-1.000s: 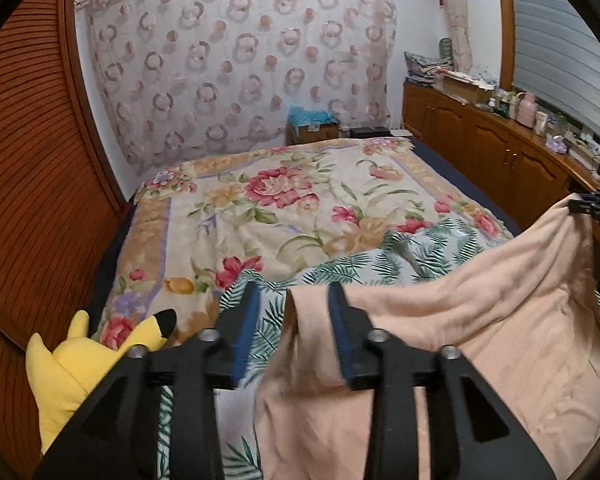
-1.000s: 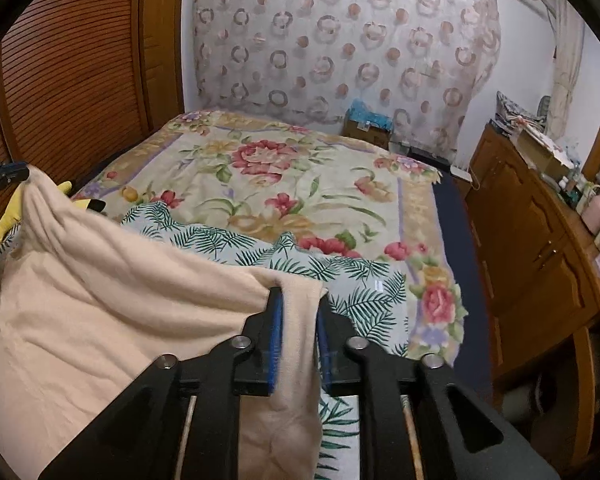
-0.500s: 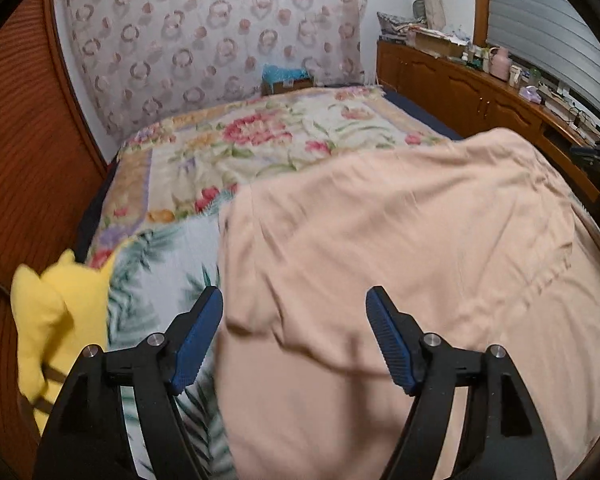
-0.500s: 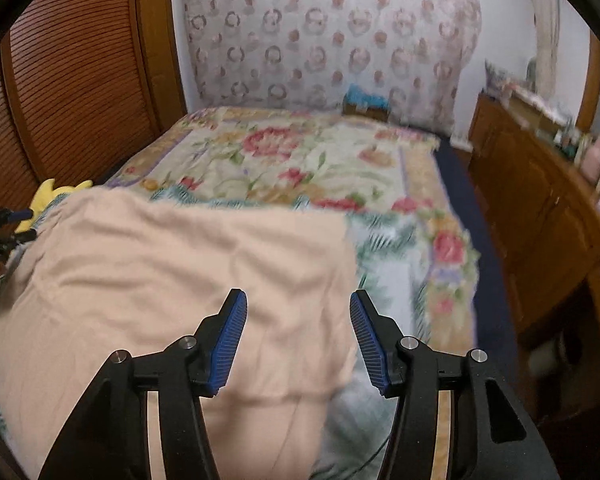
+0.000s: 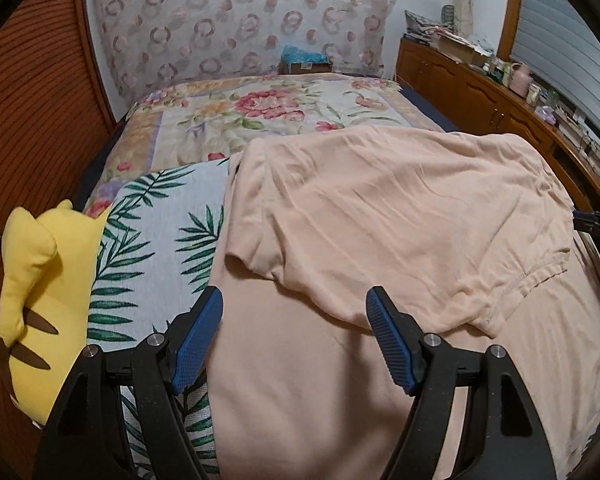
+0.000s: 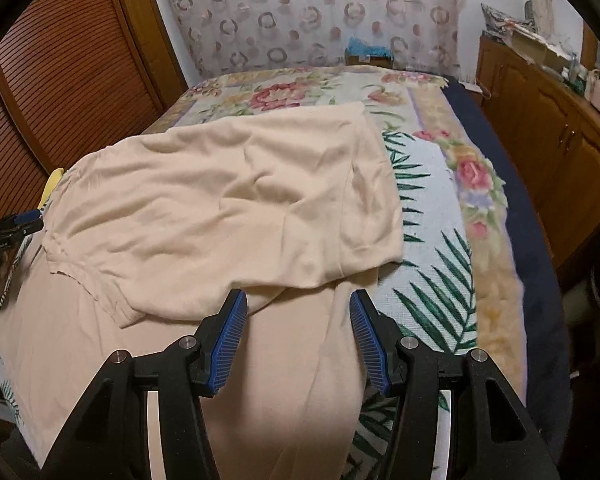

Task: Fold small clothes
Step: 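Open both grippers and lay the shirt flat on the bed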

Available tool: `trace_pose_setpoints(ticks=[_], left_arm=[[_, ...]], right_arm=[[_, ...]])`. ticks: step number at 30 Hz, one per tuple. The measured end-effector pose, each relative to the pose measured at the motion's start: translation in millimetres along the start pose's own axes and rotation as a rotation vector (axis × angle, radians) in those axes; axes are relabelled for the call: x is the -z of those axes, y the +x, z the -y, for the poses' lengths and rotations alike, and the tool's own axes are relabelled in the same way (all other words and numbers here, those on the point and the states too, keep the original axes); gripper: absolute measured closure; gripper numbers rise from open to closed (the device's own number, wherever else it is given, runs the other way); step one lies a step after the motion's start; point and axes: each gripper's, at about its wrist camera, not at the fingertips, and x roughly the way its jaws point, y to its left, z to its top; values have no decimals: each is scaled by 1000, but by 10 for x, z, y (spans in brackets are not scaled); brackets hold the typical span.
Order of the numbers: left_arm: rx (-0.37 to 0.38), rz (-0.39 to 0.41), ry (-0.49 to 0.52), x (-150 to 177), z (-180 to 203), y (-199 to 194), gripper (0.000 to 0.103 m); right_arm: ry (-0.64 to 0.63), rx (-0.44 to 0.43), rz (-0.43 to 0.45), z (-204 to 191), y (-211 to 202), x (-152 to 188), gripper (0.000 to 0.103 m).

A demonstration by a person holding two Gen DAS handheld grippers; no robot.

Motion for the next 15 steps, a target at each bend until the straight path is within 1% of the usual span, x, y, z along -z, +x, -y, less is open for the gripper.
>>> trace_pose_setpoints(ticks=[5,8,10,12,14,15], left_arm=[[-3,-11,-53,8,-90,71,28],[18,-7,-76,-5,-131,78,29],[27,2,-86,-14,-152,73,36],[31,2,-85,-37,-149,79,49],[43,3,-82,-51,-123,78,54],[48,0,-81,-61,-125,87,54]], right_arm=[[26,-10,26,90,126,-130,47],[28,3,45,103,186,-158,47],[33,8,56,87,220,-156,47],[33,17,73,69,255,-130,47],[27,29,91,20,286,-87,47],[20,37,97,0,305,-58,47]])
